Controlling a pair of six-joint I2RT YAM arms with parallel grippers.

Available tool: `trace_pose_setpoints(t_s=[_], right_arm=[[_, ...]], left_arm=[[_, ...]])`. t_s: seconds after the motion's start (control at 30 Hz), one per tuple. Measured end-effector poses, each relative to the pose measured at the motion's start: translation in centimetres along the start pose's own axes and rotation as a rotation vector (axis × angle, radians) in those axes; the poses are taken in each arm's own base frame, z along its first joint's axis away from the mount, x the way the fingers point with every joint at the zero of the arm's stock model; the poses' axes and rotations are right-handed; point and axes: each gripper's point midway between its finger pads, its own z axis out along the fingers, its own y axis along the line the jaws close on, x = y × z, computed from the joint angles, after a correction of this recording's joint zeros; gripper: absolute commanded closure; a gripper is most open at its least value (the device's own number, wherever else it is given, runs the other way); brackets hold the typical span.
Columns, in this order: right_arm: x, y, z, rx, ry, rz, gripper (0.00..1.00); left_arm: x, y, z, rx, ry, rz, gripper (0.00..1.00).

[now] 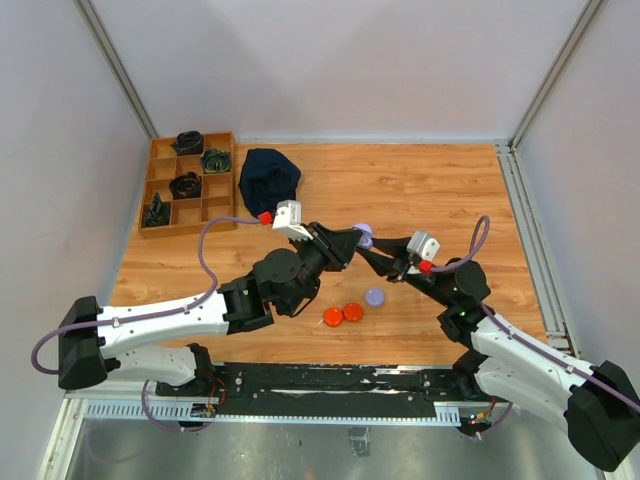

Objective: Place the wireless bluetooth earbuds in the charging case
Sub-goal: Place the earbud in the charging case.

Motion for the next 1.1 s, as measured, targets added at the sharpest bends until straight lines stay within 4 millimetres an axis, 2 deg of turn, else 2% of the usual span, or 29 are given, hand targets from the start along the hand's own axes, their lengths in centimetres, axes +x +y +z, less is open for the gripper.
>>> trace_pose_setpoints(t_s=[0.9, 1.1], right_arm=[[0.03, 0.09, -0.25, 0.001, 0.005, 0.002, 0.93], [0.04, 0.03, -0.25, 0.004, 0.005, 0.002, 0.93]], left_arm=[[0.75, 0.21, -0.81, 0.003, 0.006, 0.003, 0.78], [0.81, 0.20, -0.82, 0.004, 0.008, -0.002, 0.71]])
